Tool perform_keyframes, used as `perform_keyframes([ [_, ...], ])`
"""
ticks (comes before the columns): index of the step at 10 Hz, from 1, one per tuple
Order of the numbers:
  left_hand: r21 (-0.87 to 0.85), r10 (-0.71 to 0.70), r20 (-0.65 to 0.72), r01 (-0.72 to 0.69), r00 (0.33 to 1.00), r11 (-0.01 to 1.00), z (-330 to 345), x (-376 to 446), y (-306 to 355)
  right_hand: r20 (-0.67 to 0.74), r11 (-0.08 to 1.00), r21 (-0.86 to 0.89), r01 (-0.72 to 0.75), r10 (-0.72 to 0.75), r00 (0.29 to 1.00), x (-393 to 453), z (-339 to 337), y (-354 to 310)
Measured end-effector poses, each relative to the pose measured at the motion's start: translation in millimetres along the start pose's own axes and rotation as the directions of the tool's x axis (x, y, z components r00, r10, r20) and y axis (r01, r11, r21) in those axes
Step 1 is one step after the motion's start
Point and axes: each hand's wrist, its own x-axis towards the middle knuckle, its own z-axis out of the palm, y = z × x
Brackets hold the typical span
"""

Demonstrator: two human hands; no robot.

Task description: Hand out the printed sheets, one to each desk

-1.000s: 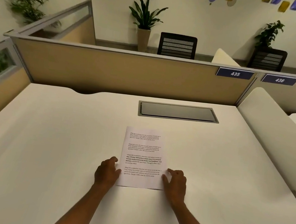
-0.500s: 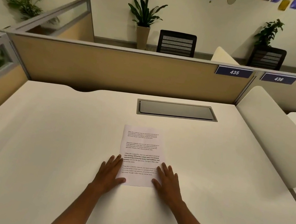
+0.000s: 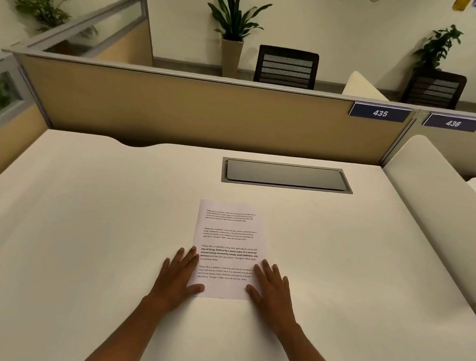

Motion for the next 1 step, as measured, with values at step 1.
perform_keyframes([
  [1,-0.053,-0.005,-0.133,-0.002,0.991,0.999,-1.6,-2.5,3.4,-0.114,0.996,0.075,-0.045,0.053,0.992,-3.5,-2.9,-0.3],
])
